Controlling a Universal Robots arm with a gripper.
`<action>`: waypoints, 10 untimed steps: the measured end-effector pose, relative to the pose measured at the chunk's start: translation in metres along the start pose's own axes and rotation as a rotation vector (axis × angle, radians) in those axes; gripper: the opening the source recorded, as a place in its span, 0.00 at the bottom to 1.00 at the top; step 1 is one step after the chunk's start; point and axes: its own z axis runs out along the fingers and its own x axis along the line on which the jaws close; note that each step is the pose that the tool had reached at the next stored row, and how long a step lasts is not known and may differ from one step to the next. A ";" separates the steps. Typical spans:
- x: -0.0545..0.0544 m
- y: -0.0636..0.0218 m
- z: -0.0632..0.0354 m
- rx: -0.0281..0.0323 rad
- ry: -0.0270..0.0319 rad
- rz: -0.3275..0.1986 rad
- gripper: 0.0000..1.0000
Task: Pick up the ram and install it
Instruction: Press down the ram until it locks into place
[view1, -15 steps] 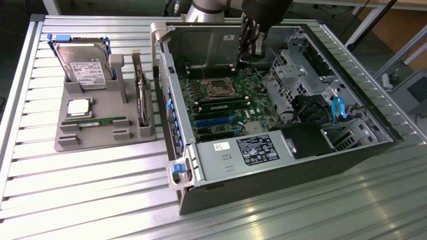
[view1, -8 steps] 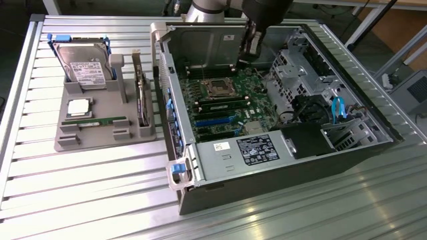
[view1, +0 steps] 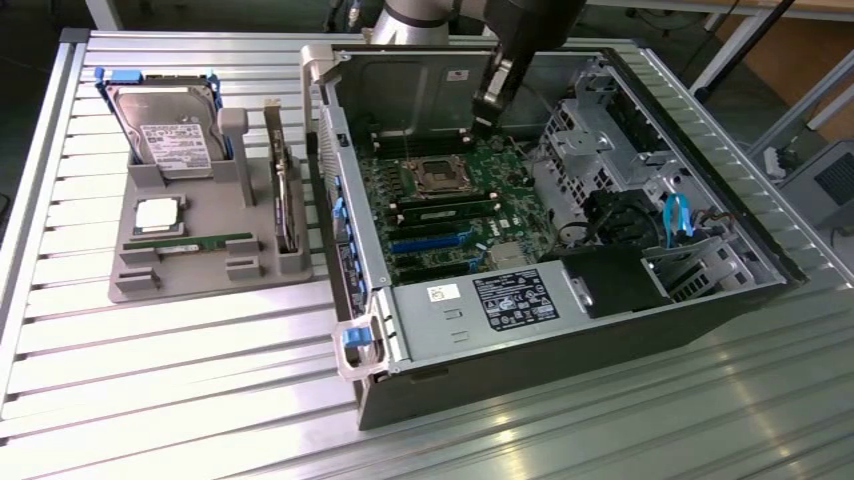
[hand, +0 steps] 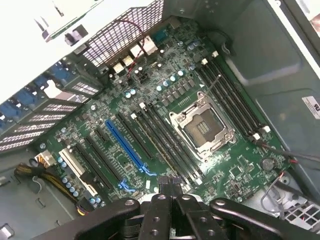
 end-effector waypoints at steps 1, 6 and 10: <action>0.000 0.0000 0.0000 0.0012 -0.0005 0.023 0.09; 0.000 0.0000 0.0001 0.0062 -0.0023 0.127 0.09; 0.000 0.0000 0.0003 0.0112 -0.0041 0.231 0.09</action>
